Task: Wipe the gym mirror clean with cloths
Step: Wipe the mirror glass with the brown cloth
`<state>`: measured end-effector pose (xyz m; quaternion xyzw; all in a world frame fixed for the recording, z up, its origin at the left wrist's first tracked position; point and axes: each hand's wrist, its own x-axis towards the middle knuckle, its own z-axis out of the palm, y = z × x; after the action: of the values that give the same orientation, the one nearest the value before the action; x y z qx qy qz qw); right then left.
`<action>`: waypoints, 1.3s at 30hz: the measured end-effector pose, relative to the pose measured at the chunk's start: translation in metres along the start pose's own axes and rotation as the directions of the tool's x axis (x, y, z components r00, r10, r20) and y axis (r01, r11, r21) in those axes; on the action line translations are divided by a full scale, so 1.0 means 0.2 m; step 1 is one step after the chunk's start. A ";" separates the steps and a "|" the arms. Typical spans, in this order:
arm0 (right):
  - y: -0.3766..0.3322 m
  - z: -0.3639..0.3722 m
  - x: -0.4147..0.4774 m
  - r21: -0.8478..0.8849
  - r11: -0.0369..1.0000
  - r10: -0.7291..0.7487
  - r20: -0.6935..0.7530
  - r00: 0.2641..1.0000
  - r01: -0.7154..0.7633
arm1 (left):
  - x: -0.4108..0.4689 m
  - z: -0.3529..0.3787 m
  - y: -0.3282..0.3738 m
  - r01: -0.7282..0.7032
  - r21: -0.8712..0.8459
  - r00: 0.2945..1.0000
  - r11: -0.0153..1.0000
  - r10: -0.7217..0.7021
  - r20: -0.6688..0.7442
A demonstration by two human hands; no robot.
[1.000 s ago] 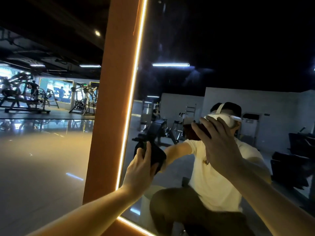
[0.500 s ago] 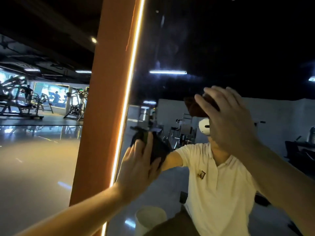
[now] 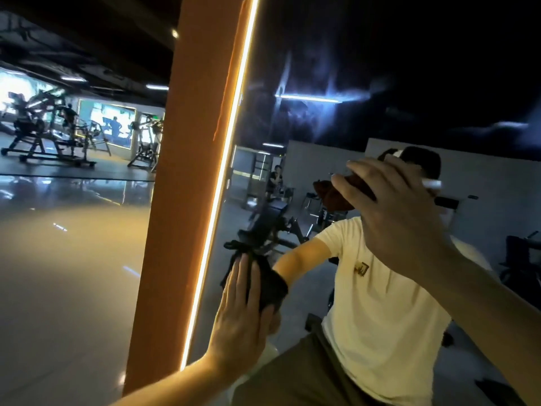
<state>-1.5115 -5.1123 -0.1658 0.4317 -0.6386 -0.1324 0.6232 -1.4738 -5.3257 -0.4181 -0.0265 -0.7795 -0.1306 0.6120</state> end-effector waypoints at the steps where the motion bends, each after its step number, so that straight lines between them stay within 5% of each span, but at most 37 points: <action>1: 0.03 -0.01 0.02 0.002 1.000 -0.008 0.015 1.000 0.008 | 0.03 -0.03 -0.01 0.003 -0.011 1.000 1.000 -0.003 0.016; 4: 0.09 -0.05 0.08 0.017 1.000 -0.014 0.056 0.998 0.013 | 0.55 -0.08 0.01 -0.023 0.024 0.998 0.999 0.024 -0.049; 8: 0.21 -0.10 0.17 0.025 0.998 0.054 0.086 0.995 -0.057 | 1.21 -0.14 0.17 0.222 -0.143 0.950 0.964 -0.247 -0.191; 12: 0.28 -0.13 0.24 0.063 0.994 0.075 0.129 0.989 -0.084 | 0.83 -0.07 0.22 0.197 -0.114 0.971 0.974 -0.210 -0.115; 16: 0.29 -0.16 0.25 0.101 0.994 0.013 0.206 0.978 -0.035 | 0.38 -0.11 0.23 0.351 -0.133 0.934 0.927 -0.337 0.118; 25: 0.46 -0.18 0.41 0.181 0.983 -0.023 0.213 0.977 -0.016 | 1.81 -0.30 0.33 0.324 -0.227 0.920 0.918 -0.362 -0.150; 28: 0.57 -0.21 0.55 0.188 0.979 0.044 0.166 0.985 -0.076 | 1.59 -0.25 0.28 0.289 -0.165 0.945 0.943 -0.309 -0.110; 33: 0.64 -0.23 0.63 0.191 0.981 0.003 0.190 0.982 -0.040 | 0.99 -0.31 0.27 0.363 -0.134 0.923 0.922 -0.337 0.185; 39: 0.68 -0.25 0.65 0.249 0.968 -0.039 0.217 0.975 -0.017 | 1.85 -0.43 0.29 0.261 -0.085 0.964 0.962 -0.254 0.082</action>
<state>-1.4988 -5.1067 0.0275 0.4928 -0.7127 -0.1016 0.4888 -1.4725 -5.3345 -0.0332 0.0415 -0.7902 -0.2451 0.5602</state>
